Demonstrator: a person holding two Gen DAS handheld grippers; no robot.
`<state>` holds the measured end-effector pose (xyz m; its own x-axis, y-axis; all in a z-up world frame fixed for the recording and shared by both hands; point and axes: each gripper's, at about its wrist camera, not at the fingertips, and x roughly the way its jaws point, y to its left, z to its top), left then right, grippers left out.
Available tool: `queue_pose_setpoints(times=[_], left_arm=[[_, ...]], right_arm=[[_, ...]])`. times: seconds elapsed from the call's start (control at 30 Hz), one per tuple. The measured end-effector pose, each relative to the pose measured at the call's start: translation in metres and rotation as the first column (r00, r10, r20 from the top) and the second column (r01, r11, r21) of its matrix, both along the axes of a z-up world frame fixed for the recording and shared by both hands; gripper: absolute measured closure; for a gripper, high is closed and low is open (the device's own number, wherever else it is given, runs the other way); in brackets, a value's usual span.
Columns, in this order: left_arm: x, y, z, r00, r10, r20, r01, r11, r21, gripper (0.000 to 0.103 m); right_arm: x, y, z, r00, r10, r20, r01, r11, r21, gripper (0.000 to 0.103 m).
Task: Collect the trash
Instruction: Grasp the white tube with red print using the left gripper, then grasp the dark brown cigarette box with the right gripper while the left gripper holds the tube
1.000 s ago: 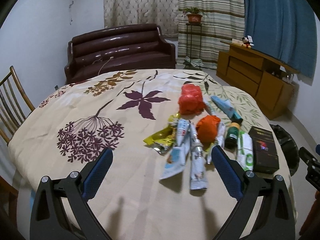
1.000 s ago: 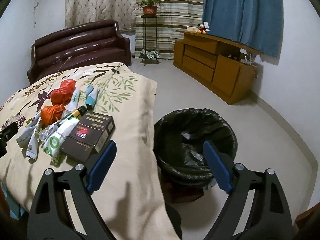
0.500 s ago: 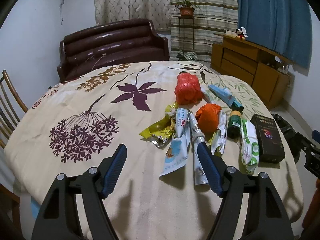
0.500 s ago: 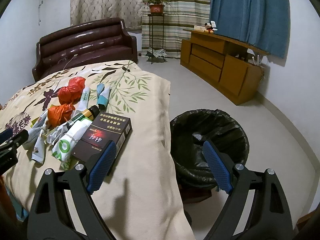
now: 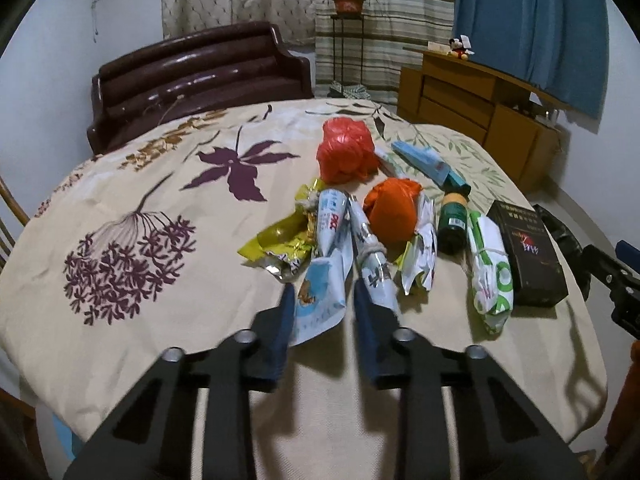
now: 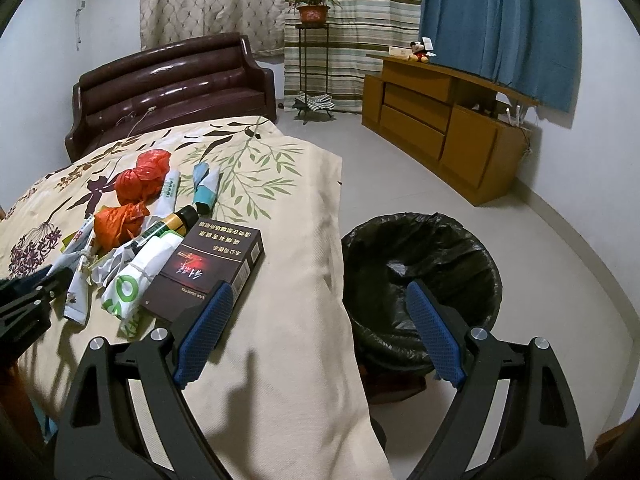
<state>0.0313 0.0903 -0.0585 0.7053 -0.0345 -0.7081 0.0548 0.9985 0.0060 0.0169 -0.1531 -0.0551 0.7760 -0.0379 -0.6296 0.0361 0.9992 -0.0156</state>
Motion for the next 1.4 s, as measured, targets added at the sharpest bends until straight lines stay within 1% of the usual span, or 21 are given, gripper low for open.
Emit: queue_pose_setpoints(times=[0.07, 0.17, 0.27, 0.47, 0.7, 1.1, 1.4], left_arm=[[-0.001, 0.0, -0.001, 1.0, -0.004, 0.005, 0.004, 1.0, -0.004, 0.082], [-0.005, -0.001, 0.001, 1.0, -0.007, 0.017, 0.007, 1.0, 0.011, 0.086], [-0.009, 0.001, 0.004, 1.0, -0.003, 0.024, 0.003, 1.0, 0.002, 0.088], [-0.022, 0.007, 0.016, 0.999, 0.002, 0.052, 0.0, 1.0, -0.027, 0.088], [-0.03, 0.018, 0.028, 0.996, 0.02, 0.081, -0.017, 0.999, -0.038, 0.088], [-0.026, 0.047, 0.029, 0.992, 0.086, 0.094, -0.084, 0.996, -0.024, 0.088], [-0.025, 0.053, 0.028, 0.991, 0.09, 0.095, -0.088, 0.996, -0.031, 0.088]], right_arm=[[0.0, 0.0, 0.0, 1.0, 0.0, 0.0, 0.0, 1.0, -0.001, 0.017], [0.0, 0.0, 0.0, 1.0, 0.001, -0.002, -0.001, 1.0, -0.002, 0.017], [-0.001, 0.001, 0.0, 1.0, 0.004, -0.003, -0.004, 1.0, -0.005, 0.017], [-0.001, 0.003, 0.0, 1.0, 0.005, 0.001, -0.005, 1.0, -0.004, 0.017], [-0.002, 0.016, 0.004, 1.0, 0.026, 0.003, -0.026, 1.0, -0.006, 0.017], [0.009, 0.057, -0.001, 0.996, 0.081, -0.026, -0.08, 0.997, 0.003, 0.017], [0.021, 0.069, -0.013, 0.995, 0.066, -0.069, -0.068, 0.997, -0.026, 0.017]])
